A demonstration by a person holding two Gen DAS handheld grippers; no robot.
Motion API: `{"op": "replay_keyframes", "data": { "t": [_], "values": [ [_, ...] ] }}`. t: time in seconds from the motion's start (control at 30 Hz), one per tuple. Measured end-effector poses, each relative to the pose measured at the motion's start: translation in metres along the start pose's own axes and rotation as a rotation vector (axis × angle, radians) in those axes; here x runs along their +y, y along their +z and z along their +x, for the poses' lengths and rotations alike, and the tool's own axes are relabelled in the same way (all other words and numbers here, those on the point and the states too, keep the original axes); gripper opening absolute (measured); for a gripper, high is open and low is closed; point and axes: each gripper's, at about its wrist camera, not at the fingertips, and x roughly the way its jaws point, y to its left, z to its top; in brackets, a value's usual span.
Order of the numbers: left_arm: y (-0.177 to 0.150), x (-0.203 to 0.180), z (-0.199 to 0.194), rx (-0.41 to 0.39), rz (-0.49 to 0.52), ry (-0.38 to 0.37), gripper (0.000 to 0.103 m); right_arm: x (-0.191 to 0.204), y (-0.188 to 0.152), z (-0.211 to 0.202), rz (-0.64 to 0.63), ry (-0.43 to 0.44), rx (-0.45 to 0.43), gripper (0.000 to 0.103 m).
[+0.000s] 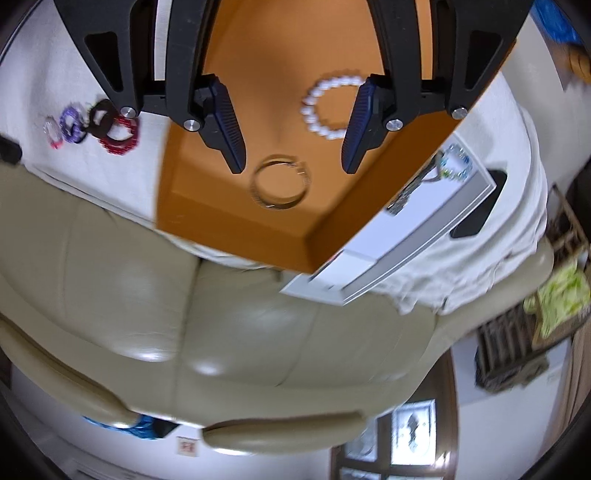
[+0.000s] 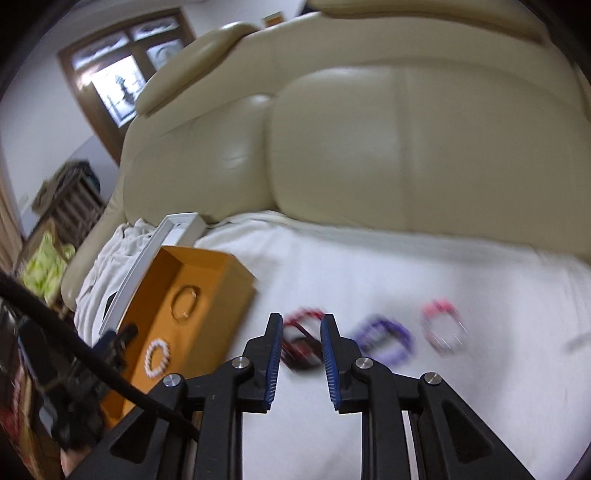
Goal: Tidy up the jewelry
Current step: 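Grasp the black hair tie with the left gripper while the right grasps the purple bead bracelet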
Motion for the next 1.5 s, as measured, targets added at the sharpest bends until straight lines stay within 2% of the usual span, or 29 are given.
{"op": "replay_keyframes", "data": {
  "t": [0.13,0.33,0.47,0.67,0.8,0.93,1.0,1.07,1.1,1.13,1.17,1.33,1.5],
  "values": [
    [-0.003,-0.031,-0.013,-0.059,0.062,-0.03,0.055,-0.041,-0.027,-0.008,0.088,0.025,0.009,0.024],
    [-0.005,-0.072,-0.02,-0.098,0.161,-0.144,0.055,-0.084,-0.046,0.005,0.217,0.073,-0.008,0.024],
    [-0.005,-0.096,-0.01,-0.058,0.194,-0.258,0.055,-0.101,-0.045,0.026,0.296,0.119,0.032,0.024],
    [-0.012,-0.122,0.021,0.03,0.248,-0.294,0.055,-0.12,-0.037,0.06,0.416,0.101,0.063,0.024],
    [-0.019,-0.132,0.037,0.078,0.283,-0.338,0.055,-0.116,-0.03,0.077,0.433,0.058,0.08,0.026],
    [-0.025,-0.138,0.052,0.116,0.317,-0.355,0.055,-0.099,-0.024,0.085,0.371,-0.04,0.057,0.026],
    [-0.028,-0.145,0.054,0.113,0.363,-0.374,0.051,-0.09,-0.024,0.089,0.327,-0.073,0.038,0.026],
    [-0.032,-0.15,0.058,0.159,0.373,-0.411,0.032,-0.08,-0.024,0.092,0.275,-0.107,0.029,0.018],
    [-0.033,-0.152,0.059,0.171,0.377,-0.42,0.027,-0.076,-0.023,0.092,0.248,-0.117,0.028,0.011],
    [-0.035,-0.153,0.06,0.183,0.385,-0.434,0.017,-0.072,-0.024,0.092,0.231,-0.117,0.026,0.011],
    [-0.036,-0.154,0.061,0.19,0.39,-0.444,0.012,-0.074,-0.024,0.09,0.229,-0.117,0.02,0.011],
    [-0.033,-0.147,0.055,0.188,0.362,-0.506,0.008,-0.083,-0.03,0.07,0.22,-0.103,-0.021,0.011],
    [-0.025,-0.137,0.034,0.147,0.348,-0.536,0.007,-0.092,-0.035,0.047,0.211,-0.082,-0.07,0.011]
  ]
}}
